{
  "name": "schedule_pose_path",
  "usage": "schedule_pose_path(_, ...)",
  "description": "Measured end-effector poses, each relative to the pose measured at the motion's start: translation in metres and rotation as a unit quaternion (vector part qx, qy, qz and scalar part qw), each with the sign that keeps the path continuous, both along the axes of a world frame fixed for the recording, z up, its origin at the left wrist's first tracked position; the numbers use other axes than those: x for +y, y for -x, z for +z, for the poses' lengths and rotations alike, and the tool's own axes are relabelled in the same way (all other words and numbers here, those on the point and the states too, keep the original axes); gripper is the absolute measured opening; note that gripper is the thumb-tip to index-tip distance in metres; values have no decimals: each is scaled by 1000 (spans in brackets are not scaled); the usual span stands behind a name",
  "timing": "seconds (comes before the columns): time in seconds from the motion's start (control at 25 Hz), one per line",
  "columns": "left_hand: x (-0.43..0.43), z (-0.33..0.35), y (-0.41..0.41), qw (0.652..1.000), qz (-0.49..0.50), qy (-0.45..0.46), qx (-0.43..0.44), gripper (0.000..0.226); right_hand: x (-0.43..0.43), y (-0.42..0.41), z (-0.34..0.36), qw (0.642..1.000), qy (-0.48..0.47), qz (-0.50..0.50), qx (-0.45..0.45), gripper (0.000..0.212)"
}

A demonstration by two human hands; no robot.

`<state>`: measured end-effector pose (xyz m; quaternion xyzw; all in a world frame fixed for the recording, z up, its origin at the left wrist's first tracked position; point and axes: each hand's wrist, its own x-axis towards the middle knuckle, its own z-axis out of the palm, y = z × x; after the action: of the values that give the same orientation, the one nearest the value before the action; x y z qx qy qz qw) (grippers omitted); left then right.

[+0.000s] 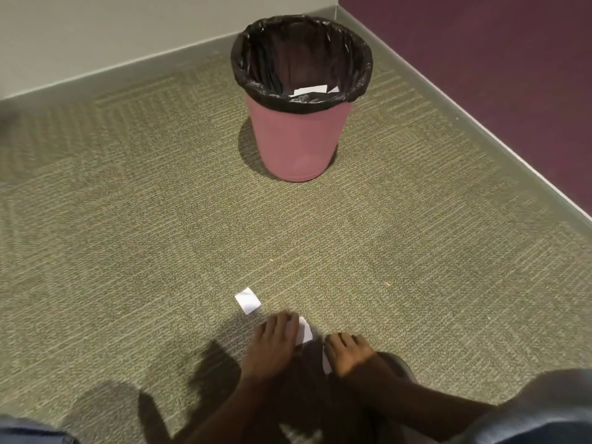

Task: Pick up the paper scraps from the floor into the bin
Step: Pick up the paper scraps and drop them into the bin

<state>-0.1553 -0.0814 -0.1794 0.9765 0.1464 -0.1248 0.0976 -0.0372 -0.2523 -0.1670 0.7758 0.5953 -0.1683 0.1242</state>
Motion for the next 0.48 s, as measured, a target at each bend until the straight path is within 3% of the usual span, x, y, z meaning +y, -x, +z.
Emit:
schedule_pose_path(0.2,-8,-6,-5,997,21,32,-74,35,1,-8,3,999,-21,37,5,13)
schedule_pose_path(0.48,-8,-1,-8,997,-53,26,-56,23,21,-15,13,998,29,21,58,14)
